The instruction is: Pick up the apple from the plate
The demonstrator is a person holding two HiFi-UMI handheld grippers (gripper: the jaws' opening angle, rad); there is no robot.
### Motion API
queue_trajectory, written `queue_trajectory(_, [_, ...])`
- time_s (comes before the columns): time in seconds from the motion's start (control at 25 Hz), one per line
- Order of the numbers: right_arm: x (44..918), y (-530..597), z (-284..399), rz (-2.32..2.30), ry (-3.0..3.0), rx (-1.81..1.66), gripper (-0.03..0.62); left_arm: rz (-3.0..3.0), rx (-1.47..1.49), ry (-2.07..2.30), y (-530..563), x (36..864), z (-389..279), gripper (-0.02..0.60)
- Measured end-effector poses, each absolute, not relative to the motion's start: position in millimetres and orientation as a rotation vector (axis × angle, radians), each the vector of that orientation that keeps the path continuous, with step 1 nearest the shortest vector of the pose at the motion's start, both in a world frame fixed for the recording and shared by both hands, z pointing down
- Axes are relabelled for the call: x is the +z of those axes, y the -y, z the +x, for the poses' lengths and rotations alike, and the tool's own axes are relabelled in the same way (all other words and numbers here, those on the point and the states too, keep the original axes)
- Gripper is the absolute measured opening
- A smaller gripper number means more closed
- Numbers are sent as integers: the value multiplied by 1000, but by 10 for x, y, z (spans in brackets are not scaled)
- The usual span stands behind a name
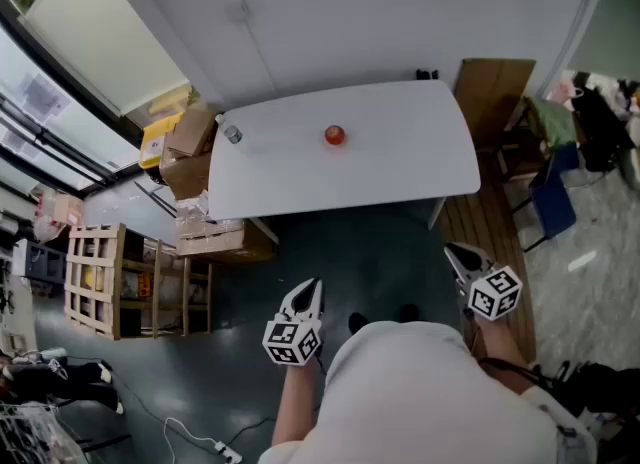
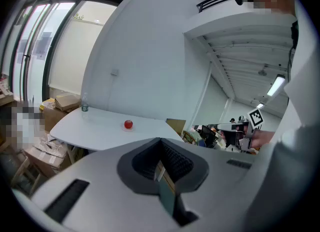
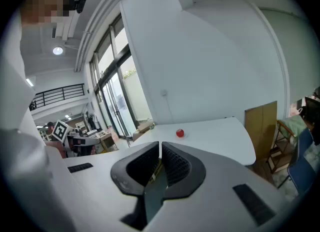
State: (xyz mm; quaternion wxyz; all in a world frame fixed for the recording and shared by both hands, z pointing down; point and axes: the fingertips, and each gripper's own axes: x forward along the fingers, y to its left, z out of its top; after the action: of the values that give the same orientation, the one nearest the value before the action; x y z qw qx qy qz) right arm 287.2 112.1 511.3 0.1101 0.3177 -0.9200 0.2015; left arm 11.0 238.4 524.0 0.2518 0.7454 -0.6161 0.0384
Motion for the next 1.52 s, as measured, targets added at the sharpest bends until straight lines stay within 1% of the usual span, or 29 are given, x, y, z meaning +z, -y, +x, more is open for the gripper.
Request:
queue_trajectory(0.92, [5081,-1247,2651,1014,2687,652,46,2126,131,1567,-2300,5255,-90,2])
queue_trajectory(1.52, [5207,-1513,2276,1055,2643,654,46,2162,137,1507,-2371,5377,-475,2])
